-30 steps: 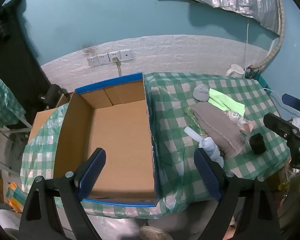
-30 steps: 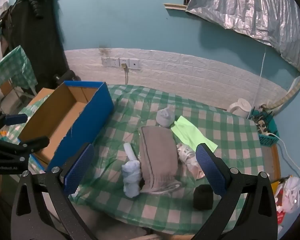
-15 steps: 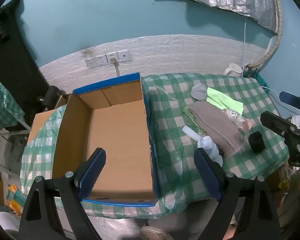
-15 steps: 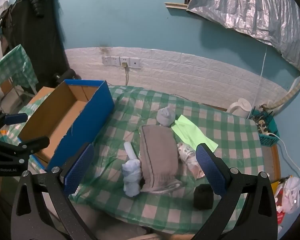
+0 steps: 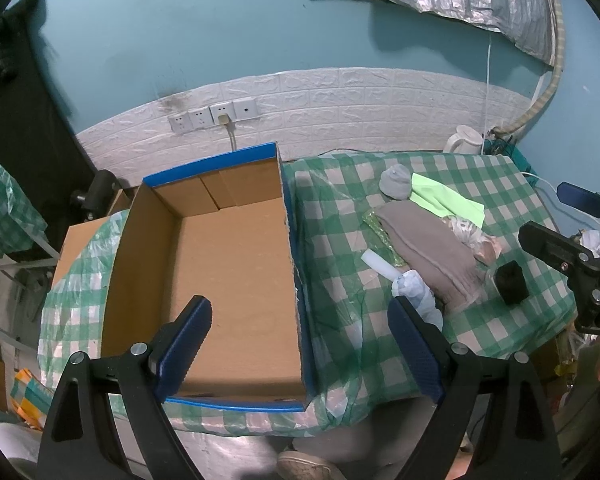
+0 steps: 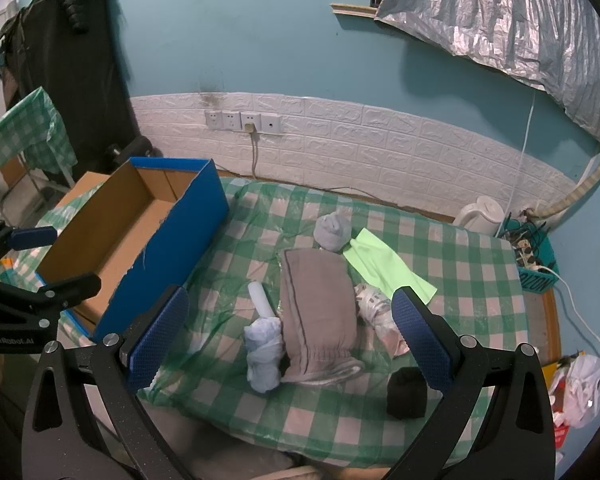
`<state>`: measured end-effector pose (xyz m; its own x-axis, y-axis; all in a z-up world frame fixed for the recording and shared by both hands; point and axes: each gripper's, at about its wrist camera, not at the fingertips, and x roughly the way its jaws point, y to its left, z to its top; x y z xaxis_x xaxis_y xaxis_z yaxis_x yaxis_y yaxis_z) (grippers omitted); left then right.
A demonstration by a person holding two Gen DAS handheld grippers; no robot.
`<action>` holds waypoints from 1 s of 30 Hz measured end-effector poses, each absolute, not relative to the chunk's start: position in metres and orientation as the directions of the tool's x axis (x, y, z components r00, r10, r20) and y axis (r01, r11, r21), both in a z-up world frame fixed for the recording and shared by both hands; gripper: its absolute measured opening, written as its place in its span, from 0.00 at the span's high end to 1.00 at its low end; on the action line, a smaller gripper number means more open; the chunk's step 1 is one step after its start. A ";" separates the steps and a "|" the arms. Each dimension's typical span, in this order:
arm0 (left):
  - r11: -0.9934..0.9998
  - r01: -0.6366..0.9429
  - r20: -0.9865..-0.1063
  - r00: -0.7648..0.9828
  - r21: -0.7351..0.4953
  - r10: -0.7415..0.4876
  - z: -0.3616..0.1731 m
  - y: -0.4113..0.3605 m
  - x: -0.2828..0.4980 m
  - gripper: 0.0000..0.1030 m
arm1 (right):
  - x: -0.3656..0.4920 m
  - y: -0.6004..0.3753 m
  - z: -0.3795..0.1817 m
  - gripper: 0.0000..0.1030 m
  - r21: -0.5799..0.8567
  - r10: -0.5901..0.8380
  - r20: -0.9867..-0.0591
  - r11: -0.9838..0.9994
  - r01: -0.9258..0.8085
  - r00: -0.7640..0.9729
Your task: Organize soft objects
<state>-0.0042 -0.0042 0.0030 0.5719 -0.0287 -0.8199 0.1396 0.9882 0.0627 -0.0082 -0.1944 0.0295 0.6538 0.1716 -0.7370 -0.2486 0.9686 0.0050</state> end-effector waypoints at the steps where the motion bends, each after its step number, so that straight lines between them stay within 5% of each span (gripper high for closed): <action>1: 0.988 0.140 -0.820 0.572 0.063 -0.029 0.003 -0.004 -0.004 0.12 | -0.008 -0.194 0.030 0.02 0.005 0.171 -0.737 0.969 -0.249 0.654; 30: 0.989 0.137 -0.822 0.569 0.057 -0.032 0.002 -0.008 -0.007 0.12 | -0.008 -0.196 0.029 0.02 0.004 0.171 -0.740 0.968 -0.250 0.651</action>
